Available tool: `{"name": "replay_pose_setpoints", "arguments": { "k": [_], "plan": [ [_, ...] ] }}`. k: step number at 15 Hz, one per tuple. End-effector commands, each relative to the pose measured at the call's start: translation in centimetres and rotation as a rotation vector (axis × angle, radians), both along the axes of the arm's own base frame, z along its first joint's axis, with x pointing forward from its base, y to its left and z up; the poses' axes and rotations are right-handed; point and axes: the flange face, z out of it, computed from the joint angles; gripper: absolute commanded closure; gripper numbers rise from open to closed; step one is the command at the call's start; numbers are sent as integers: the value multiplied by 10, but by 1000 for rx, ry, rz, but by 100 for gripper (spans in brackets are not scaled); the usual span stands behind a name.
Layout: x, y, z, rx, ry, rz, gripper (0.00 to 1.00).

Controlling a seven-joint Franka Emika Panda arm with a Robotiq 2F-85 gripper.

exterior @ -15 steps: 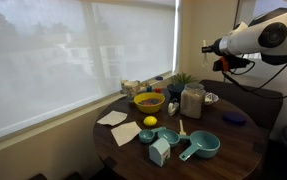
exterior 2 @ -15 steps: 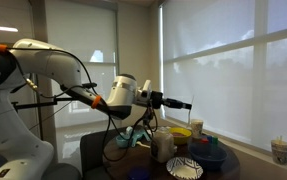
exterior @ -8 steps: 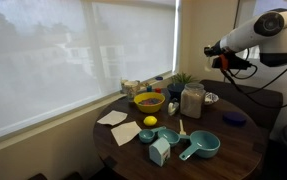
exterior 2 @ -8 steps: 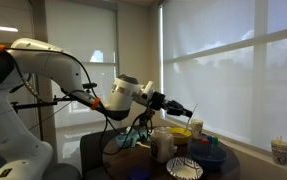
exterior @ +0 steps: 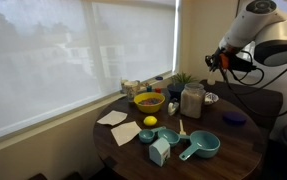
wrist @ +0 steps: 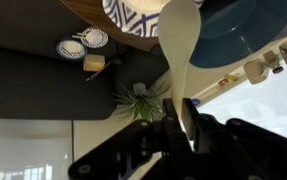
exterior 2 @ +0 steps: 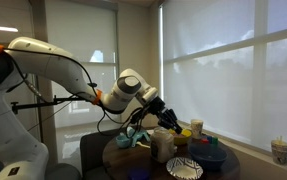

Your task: Use the white spoon to get some sugar from the sugar bowl and pour it on the white plate

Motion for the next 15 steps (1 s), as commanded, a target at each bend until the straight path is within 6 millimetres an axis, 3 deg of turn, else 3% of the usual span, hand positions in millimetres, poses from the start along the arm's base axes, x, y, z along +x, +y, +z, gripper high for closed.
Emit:
{"name": "replay_pose_setpoints", "arguments": {
  "k": [1, 4, 5, 11, 12, 15],
  "plan": [
    [-10, 15, 0, 167, 127, -16, 97],
    [-17, 28, -5, 225, 201, -58, 97],
    [-9, 21, -10, 200, 173, -43, 87],
    [-13, 28, -10, 209, 194, -58, 87],
    [-14, 33, -12, 238, 203, -40, 97],
    [-23, 62, -32, 350, 270, 0, 97]
  ]
}}
